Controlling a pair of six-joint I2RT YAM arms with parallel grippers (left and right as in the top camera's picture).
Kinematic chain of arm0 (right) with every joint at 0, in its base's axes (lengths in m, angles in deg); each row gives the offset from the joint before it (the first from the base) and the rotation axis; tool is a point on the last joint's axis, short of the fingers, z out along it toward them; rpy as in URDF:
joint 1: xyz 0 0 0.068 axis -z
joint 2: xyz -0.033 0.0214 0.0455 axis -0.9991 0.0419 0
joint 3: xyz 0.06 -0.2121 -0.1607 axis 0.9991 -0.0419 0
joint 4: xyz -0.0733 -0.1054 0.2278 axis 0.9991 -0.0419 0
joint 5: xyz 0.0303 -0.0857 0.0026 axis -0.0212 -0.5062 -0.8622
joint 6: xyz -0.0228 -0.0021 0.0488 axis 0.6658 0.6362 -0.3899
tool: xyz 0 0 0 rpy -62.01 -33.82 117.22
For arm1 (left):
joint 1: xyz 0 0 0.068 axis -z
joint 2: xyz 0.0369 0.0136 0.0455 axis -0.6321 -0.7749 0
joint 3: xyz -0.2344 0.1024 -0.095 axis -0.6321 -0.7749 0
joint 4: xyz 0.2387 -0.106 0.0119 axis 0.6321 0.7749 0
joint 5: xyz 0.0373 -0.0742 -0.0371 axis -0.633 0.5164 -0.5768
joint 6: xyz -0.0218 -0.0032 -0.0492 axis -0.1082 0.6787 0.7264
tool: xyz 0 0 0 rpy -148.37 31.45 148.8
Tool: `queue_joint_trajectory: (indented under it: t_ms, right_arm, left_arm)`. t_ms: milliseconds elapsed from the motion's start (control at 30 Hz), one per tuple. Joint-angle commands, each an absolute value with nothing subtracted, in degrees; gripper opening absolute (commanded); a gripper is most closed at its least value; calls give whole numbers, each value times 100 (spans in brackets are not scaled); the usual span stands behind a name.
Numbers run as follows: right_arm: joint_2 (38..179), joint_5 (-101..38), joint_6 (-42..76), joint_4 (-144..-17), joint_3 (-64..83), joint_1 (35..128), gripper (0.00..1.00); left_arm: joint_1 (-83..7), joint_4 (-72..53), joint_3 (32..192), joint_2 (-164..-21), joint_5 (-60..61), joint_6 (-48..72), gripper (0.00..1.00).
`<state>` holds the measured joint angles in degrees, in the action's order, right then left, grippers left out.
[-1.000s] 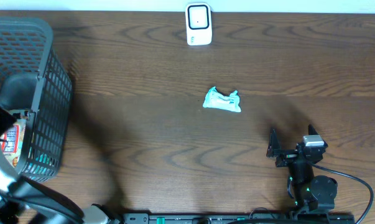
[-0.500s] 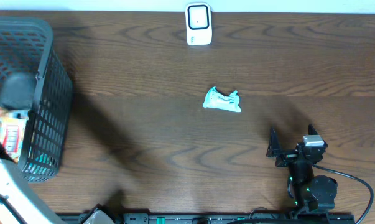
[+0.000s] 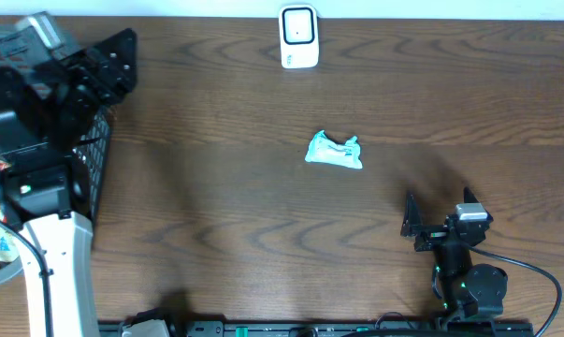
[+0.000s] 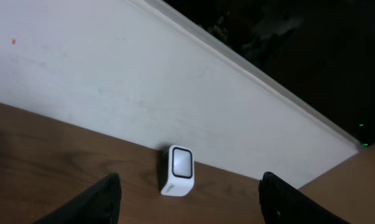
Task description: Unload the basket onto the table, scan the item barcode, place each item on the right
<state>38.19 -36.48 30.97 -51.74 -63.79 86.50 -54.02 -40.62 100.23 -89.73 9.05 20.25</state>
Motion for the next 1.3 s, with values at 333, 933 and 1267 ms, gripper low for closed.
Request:
queue_joint_trajectory:
  t_ms: [333,933,1267]
  right_arm:
    - [3788,-3653,3016,-5196,-6386,8615,99]
    - [3788,-3651,3014,-5196,-6386,8615,99]
    - [3788,-3651,3016,-5196,-6386,8615,99]
  left_arm:
    - [-5209,-3570,10080,-8984,-1113,1220,70]
    - [-7922,-1920,10078,-9821,-4055,-85,77]
    - [-8066,-860,10078,-11703,-4039,-1092,85]
